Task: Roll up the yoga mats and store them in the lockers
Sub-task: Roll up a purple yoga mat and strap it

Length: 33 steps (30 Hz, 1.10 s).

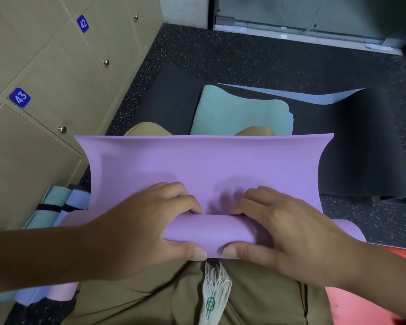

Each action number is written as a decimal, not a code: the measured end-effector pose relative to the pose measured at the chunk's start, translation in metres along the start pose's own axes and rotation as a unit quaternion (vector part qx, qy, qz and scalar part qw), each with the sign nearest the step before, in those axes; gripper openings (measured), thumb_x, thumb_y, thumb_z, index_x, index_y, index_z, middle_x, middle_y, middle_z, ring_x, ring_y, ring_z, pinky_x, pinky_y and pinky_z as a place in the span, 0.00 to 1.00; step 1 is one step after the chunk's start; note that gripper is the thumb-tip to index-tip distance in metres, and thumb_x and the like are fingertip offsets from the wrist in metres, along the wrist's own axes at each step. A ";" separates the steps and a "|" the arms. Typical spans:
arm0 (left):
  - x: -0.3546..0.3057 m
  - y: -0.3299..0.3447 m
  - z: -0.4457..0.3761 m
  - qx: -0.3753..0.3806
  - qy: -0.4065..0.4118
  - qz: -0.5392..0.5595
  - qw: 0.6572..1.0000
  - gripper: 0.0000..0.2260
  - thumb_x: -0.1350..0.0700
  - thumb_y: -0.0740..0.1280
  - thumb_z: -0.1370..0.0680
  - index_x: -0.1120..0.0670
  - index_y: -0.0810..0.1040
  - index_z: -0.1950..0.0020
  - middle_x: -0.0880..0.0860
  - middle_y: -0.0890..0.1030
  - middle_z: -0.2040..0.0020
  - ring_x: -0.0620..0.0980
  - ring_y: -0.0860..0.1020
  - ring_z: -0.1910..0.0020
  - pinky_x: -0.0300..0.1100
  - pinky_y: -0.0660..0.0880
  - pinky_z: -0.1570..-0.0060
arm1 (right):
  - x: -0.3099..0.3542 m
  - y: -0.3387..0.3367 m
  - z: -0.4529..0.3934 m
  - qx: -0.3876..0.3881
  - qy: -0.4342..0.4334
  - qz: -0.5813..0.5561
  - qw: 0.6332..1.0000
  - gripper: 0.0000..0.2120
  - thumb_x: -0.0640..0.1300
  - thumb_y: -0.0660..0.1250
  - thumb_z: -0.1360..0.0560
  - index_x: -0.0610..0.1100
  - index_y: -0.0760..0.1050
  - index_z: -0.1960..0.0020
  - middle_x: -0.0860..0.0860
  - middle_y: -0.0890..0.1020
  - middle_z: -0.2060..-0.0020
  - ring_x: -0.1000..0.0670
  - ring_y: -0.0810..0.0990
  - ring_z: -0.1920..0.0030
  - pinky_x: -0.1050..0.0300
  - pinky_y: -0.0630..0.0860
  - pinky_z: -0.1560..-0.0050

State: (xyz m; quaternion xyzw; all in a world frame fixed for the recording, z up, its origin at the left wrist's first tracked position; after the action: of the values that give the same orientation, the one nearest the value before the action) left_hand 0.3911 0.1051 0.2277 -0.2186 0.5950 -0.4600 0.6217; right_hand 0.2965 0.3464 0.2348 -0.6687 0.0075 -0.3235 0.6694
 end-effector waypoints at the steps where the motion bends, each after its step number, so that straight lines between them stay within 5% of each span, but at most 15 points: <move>1: 0.001 -0.001 -0.001 0.009 -0.006 0.010 1.000 0.24 0.25 0.65 0.29 0.40 0.77 0.43 0.38 0.73 0.48 0.39 0.73 0.46 0.36 0.67 0.41 | 0.001 0.000 0.001 -0.018 -0.005 0.013 1.000 0.22 0.72 0.58 0.22 0.57 0.73 0.43 0.61 0.73 0.52 0.57 0.71 0.52 0.65 0.67 0.54; 5: 0.004 -0.005 -0.007 0.032 -0.026 0.040 0.998 0.25 0.25 0.64 0.29 0.40 0.78 0.43 0.40 0.73 0.48 0.40 0.73 0.44 0.36 0.67 0.42 | 0.009 0.013 0.011 -0.117 -0.016 0.056 0.991 0.20 0.63 0.63 0.19 0.47 0.79 0.41 0.52 0.79 0.49 0.47 0.78 0.52 0.50 0.77 0.52; 9: 0.010 -0.010 -0.016 0.074 -0.036 0.053 0.995 0.25 0.24 0.62 0.31 0.40 0.77 0.44 0.40 0.74 0.46 0.41 0.74 0.45 0.36 0.68 0.44 | 0.013 0.024 0.013 -0.162 0.016 0.047 0.986 0.20 0.60 0.62 0.18 0.45 0.80 0.39 0.51 0.80 0.47 0.45 0.79 0.50 0.48 0.76 0.52; 12: 0.013 -0.013 -0.019 0.070 -0.033 0.035 0.996 0.26 0.24 0.62 0.31 0.39 0.77 0.44 0.40 0.74 0.47 0.41 0.74 0.45 0.37 0.69 0.44 | 0.010 0.019 0.006 -0.137 0.023 0.022 0.990 0.19 0.61 0.61 0.18 0.48 0.80 0.39 0.53 0.80 0.49 0.47 0.79 0.51 0.49 0.78 0.53; 16: 0.012 -0.014 -0.012 -0.047 0.007 0.008 0.999 0.20 0.31 0.66 0.27 0.40 0.78 0.42 0.36 0.75 0.47 0.38 0.75 0.45 0.37 0.69 0.43 | -0.001 0.004 -0.010 -0.072 0.057 -0.041 0.995 0.20 0.67 0.57 0.20 0.56 0.78 0.40 0.59 0.79 0.51 0.53 0.78 0.50 0.52 0.78 0.51; 25: 0.007 -0.002 0.004 -0.163 0.098 -0.121 0.974 0.19 0.44 0.70 0.23 0.50 0.80 0.35 0.46 0.78 0.39 0.51 0.78 0.44 0.50 0.75 0.46 | -0.026 -0.011 -0.041 0.009 0.078 -0.132 0.988 0.23 0.72 0.56 0.24 0.58 0.78 0.45 0.61 0.81 0.52 0.57 0.77 0.48 0.56 0.75 0.48; 30: 0.018 0.000 0.000 -0.134 0.122 -0.161 0.970 0.23 0.43 0.68 0.22 0.51 0.74 0.30 0.47 0.76 0.34 0.52 0.77 0.41 0.49 0.73 0.43 | -0.023 -0.007 -0.029 -0.088 0.076 -0.069 0.991 0.18 0.69 0.58 0.21 0.58 0.77 0.43 0.63 0.79 0.51 0.58 0.75 0.49 0.61 0.74 0.50; 33: 0.028 -0.004 -0.010 -0.117 0.109 -0.136 0.978 0.25 0.42 0.68 0.22 0.51 0.76 0.28 0.47 0.76 0.34 0.49 0.76 0.38 0.44 0.71 0.39 | -0.017 0.000 -0.013 -0.158 0.056 -0.003 0.986 0.15 0.60 0.64 0.20 0.52 0.78 0.41 0.60 0.78 0.48 0.52 0.76 0.50 0.54 0.75 0.51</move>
State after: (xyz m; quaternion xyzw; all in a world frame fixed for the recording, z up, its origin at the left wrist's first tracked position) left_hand 0.3768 0.0822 0.2140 -0.3172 0.6734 -0.4889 0.4549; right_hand 0.2774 0.3423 0.2266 -0.7471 0.0943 -0.3569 0.5528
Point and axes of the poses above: each hand's wrist, its own z-axis away from the middle knuckle, its own y-axis out of the palm, x = y × z, the point moved 1 cm from there along -z, towards the middle knuckle
